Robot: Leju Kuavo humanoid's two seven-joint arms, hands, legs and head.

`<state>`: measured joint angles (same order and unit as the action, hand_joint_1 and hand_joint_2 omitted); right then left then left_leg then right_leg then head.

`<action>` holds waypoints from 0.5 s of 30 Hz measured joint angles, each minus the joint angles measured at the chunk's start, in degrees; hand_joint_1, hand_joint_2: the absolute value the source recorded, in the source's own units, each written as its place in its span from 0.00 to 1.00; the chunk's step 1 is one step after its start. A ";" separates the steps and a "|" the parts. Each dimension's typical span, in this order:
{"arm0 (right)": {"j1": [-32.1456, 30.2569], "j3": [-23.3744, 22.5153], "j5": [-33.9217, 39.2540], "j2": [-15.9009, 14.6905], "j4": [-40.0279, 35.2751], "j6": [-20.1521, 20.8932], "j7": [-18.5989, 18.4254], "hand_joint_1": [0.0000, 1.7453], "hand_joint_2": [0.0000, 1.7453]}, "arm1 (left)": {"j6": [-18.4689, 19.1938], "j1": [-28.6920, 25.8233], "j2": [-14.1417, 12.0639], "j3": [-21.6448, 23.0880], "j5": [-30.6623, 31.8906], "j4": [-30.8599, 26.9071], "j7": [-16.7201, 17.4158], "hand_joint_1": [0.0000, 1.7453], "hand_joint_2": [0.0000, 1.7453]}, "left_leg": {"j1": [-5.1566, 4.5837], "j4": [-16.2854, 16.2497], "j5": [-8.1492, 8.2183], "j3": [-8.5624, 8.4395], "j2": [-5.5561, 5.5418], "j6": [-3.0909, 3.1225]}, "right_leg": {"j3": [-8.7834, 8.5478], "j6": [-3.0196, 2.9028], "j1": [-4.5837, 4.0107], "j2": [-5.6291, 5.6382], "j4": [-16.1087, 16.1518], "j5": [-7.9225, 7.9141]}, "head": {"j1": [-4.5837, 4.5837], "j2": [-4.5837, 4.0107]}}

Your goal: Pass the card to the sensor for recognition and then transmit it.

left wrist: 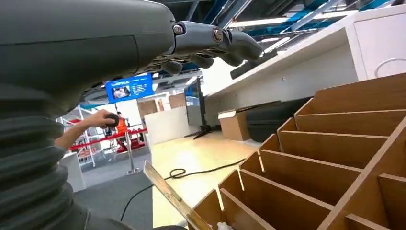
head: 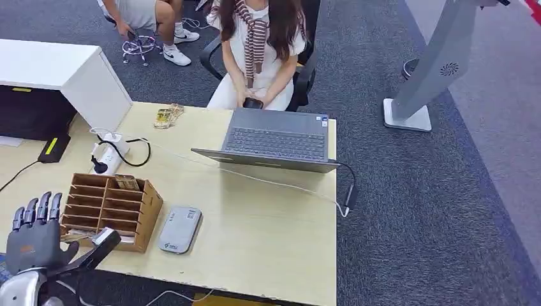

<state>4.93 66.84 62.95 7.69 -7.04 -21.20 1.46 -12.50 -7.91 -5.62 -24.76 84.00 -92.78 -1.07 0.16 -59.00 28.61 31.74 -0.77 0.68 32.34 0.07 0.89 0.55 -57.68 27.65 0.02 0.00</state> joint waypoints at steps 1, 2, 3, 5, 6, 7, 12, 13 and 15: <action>0.00 0.07 0.00 0.00 0.00 0.00 0.00 0.00 0.00 | 0.00 0.00 -0.07 0.04 0.00 0.00 0.00 0.00 1.00 | 0.00 0.00 0.00 0.00 0.00 0.00 | 0.00 0.00 0.00 0.00 0.00 0.00 | 0.00 0.00; 0.01 0.11 0.00 0.00 0.00 0.00 0.00 0.00 0.00 | 0.00 0.00 -0.09 0.11 0.00 0.00 0.02 0.00 1.00 | 0.00 0.00 0.00 0.00 0.00 0.00 | 0.00 0.00 0.00 0.00 0.00 0.00 | 0.00 0.00; 0.01 0.15 0.00 0.00 0.00 0.00 0.00 0.00 0.00 | 0.00 0.00 -0.15 0.17 0.00 0.00 0.02 0.00 1.00 | 0.00 0.00 0.00 0.00 0.00 0.00 | 0.00 0.00 0.00 0.00 0.00 0.00 | 0.00 0.00; 0.02 0.20 0.00 0.00 0.00 0.00 0.00 0.00 0.00 | 0.00 0.00 -0.26 0.42 0.00 0.00 0.02 0.00 1.00 | 0.00 0.00 0.00 0.00 0.00 0.00 | 0.00 0.00 0.00 0.00 0.00 0.00 | 0.00 -0.02; 0.02 0.22 0.00 0.00 0.00 0.00 0.00 0.00 0.00 | 0.00 0.00 -0.26 0.46 0.00 0.00 0.02 0.00 1.00 | 0.00 0.00 0.00 0.00 0.00 0.00 | 0.00 0.00 0.00 0.00 0.00 0.00 | -0.02 0.00; 0.02 0.24 0.00 0.00 0.00 0.00 0.00 0.00 0.00 | 0.00 0.00 -0.26 0.52 0.00 0.00 0.02 0.00 1.00 | 0.00 0.00 0.00 0.00 0.00 0.00 | 0.00 0.00 0.00 0.00 0.00 0.00 | 0.00 0.00; 0.03 0.35 0.02 0.00 0.00 0.00 -0.02 0.00 0.00 | 0.65 -0.05 -0.28 0.85 -0.39 0.02 1.70 0.00 1.00 | 0.00 0.00 0.00 0.01 0.00 0.00 | 0.00 0.00 0.00 0.00 0.00 0.00 | 0.00 0.00; 0.03 0.37 0.02 0.00 0.00 0.00 -0.02 0.00 0.00 | 0.77 -0.09 -0.26 0.85 -0.46 0.02 1.95 0.00 1.00 | 0.00 0.00 0.00 0.01 0.00 0.00 | 0.00 0.00 0.00 0.00 0.00 0.00 | 0.00 0.00; 0.05 0.48 0.02 0.00 0.00 0.00 -0.02 0.00 0.00 | 1.22 -0.19 -0.26 0.85 -0.59 0.02 2.86 0.00 1.00 | 0.00 0.00 0.00 0.01 0.00 0.00 | 0.00 0.00 0.00 0.00 0.00 0.00 | -0.02 0.00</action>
<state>4.98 67.32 62.97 7.69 -7.04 -21.20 1.44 -11.28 -8.10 -5.88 -23.91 83.41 -92.76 1.79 0.16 -59.00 28.61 31.76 -0.77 0.68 32.34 0.07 0.89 0.55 -57.68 27.65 0.00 0.00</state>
